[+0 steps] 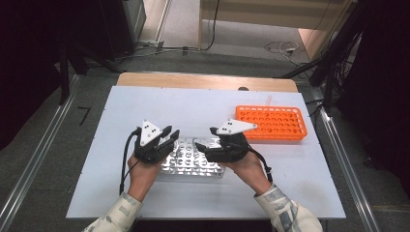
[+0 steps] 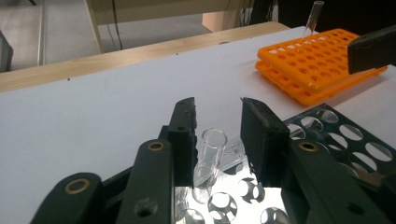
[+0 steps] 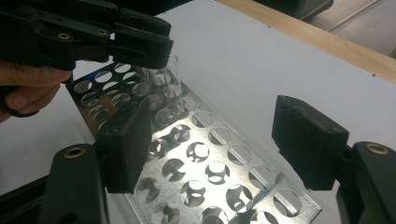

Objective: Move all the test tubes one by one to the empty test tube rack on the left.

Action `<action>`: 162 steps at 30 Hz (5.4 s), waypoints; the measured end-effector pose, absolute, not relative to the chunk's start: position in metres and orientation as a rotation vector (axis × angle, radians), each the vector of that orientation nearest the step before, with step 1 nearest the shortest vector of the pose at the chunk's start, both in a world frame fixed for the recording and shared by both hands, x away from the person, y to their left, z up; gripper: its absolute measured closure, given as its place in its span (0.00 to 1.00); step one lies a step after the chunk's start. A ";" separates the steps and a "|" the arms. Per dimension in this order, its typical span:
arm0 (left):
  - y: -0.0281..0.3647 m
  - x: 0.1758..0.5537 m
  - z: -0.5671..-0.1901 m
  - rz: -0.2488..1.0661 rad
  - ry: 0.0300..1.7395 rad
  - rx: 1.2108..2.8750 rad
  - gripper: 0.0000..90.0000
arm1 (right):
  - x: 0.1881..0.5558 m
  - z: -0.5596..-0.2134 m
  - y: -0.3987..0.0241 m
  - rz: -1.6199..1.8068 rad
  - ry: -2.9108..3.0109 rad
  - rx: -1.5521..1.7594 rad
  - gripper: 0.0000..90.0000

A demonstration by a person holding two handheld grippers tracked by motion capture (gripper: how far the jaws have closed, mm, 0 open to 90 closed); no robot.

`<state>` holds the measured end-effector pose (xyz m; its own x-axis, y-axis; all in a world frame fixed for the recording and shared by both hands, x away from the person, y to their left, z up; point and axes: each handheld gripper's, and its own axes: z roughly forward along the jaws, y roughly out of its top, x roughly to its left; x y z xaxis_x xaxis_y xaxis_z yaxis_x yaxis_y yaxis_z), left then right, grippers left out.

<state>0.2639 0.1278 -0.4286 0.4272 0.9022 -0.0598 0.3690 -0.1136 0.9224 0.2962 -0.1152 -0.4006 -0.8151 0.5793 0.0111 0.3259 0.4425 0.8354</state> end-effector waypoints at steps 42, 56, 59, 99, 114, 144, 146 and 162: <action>0.126 0.245 -0.419 0.670 1.162 1.662 0.23 | 0.360 -0.412 -0.200 1.141 2.150 1.093 0.32; 0.126 0.245 -0.419 0.670 1.165 1.661 0.23 | 0.386 -0.424 -0.232 1.042 2.061 1.222 0.32; 0.127 0.245 -0.419 0.672 1.167 1.659 0.23 | 0.390 -0.426 -0.236 1.033 2.046 1.235 0.33; 0.131 0.246 -0.420 0.663 1.175 1.659 0.23 | 0.461 -0.454 -0.260 0.891 1.894 1.453 0.66; 0.133 0.246 -0.420 0.665 1.179 1.648 0.23 | 0.468 -0.452 -0.255 0.871 1.913 1.457 0.80; 0.133 0.244 -0.419 0.666 1.181 1.651 0.22 | 0.409 -0.394 -0.244 1.036 1.976 1.276 0.81; 0.132 0.244 -0.419 0.665 1.181 1.649 0.22 | 0.402 -0.392 -0.240 1.056 1.996 1.255 0.81; 0.132 0.244 -0.418 0.665 1.177 1.651 0.22 | 0.357 -0.383 -0.206 1.167 2.157 1.098 0.81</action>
<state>0.2435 0.1320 -0.4182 0.3846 0.9180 -0.0967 0.3911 -0.0672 0.9179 0.3574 -0.2060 -0.3833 -0.5812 0.8136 -0.0157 0.4319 0.3248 0.8414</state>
